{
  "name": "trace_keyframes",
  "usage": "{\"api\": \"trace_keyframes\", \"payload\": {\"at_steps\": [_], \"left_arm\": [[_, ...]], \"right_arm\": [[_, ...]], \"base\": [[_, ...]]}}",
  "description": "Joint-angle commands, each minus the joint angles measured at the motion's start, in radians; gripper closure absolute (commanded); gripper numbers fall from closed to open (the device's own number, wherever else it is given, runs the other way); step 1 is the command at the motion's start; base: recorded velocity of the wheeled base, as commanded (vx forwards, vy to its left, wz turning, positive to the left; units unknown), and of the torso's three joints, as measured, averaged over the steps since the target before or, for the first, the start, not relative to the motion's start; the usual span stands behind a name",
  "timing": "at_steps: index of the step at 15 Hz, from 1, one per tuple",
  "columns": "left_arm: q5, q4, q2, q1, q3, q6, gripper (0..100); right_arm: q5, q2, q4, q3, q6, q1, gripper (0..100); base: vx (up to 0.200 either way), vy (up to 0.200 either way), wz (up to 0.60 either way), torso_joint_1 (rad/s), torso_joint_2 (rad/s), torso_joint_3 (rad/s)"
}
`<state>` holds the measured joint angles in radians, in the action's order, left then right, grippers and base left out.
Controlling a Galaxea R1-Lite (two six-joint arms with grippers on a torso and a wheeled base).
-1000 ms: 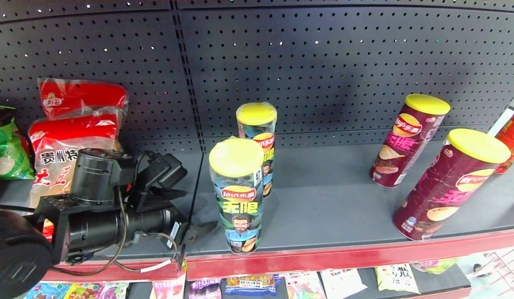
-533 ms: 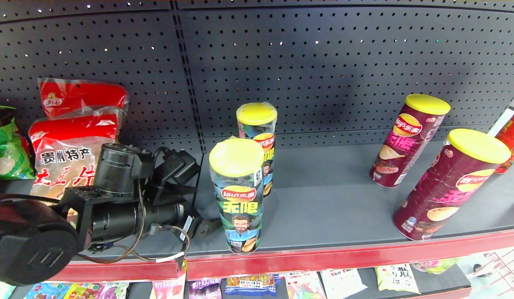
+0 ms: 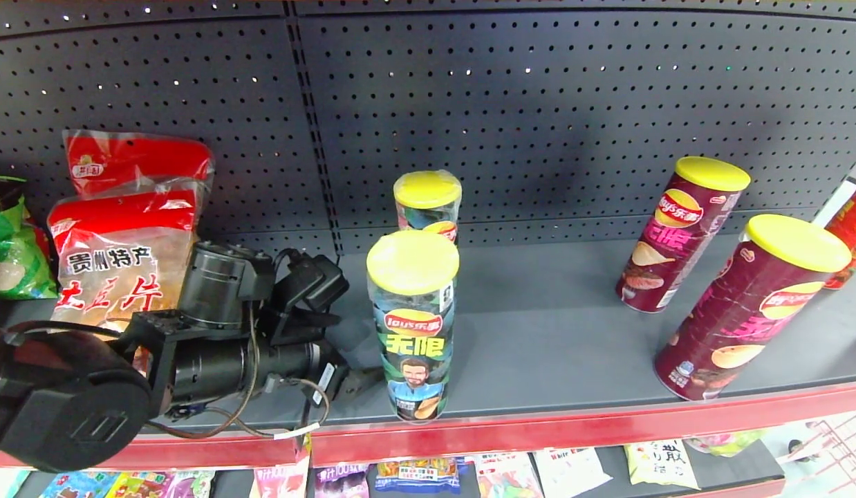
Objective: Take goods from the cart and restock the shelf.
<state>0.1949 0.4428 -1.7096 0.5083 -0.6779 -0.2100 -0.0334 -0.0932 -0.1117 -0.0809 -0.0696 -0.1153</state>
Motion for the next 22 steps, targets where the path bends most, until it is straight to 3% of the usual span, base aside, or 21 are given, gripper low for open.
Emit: {"api": "trace_keyframes", "payload": {"at_steps": [1,22], "left_arm": [[0.0,0.001,-0.004,0.016,0.0,0.003,0],[0.011,0.001,0.038,0.032,0.052,0.001,0]], "right_arm": [[0.0,-0.005,0.0,0.001,0.001,0.0,0],[0.0,-0.005,0.0,0.0,0.002,0.0,0]], "base": [[0.0,0.0,0.0,0.0,0.0,0.0],[0.0,0.0,0.0,0.0,0.0,0.0]]}}
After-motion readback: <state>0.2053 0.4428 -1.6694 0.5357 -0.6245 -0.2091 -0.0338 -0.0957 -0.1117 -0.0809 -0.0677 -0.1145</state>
